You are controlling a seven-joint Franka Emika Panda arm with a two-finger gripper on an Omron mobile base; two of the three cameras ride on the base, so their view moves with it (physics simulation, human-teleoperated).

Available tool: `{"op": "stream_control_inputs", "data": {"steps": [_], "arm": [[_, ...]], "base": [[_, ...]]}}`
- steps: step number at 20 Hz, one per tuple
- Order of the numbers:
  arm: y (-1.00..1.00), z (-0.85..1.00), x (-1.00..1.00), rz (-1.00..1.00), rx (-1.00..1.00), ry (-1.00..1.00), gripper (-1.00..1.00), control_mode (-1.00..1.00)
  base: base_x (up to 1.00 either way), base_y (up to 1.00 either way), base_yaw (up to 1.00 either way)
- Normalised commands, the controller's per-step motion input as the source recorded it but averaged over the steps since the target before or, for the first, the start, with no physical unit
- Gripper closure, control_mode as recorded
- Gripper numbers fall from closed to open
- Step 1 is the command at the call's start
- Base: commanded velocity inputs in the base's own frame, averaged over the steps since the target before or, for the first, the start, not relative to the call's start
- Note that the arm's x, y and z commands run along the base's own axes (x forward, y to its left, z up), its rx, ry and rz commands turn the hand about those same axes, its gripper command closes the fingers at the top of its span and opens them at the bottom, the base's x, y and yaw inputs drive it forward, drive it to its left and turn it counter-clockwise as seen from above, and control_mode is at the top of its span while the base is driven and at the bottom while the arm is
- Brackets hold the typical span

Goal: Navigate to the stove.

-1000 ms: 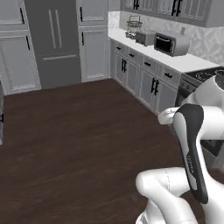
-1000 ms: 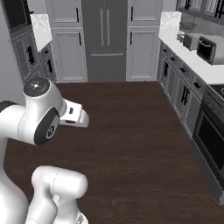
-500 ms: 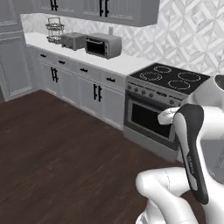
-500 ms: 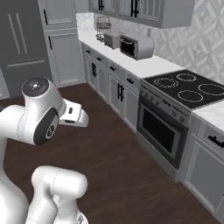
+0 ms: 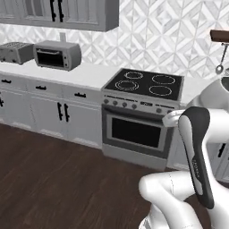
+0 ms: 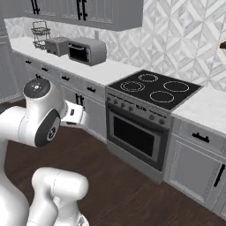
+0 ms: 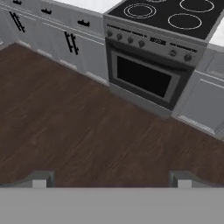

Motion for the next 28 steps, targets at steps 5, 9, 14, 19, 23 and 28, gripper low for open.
{"op": "stream_control_inputs", "data": {"steps": [5,9,14,19,23,28], "arm": [[0.00,0.00,0.00,0.00,0.00,0.00,-1.00,1.00],[0.00,0.00,0.00,0.00,0.00,0.00,-1.00,1.00],[0.00,0.00,0.00,0.00,0.00,0.00,-1.00,1.00],[0.00,0.00,0.00,0.00,0.00,0.00,-1.00,1.00],[0.00,0.00,0.00,0.00,0.00,0.00,-1.00,1.00],[0.00,0.00,0.00,0.00,0.00,0.00,-1.00,1.00]], "base": [[1.00,0.94,-0.47],[1.00,0.56,-0.55],[1.00,0.55,-0.57],[1.00,0.36,-0.47],[1.00,0.06,-0.23],[1.00,-0.07,-0.01]]}}
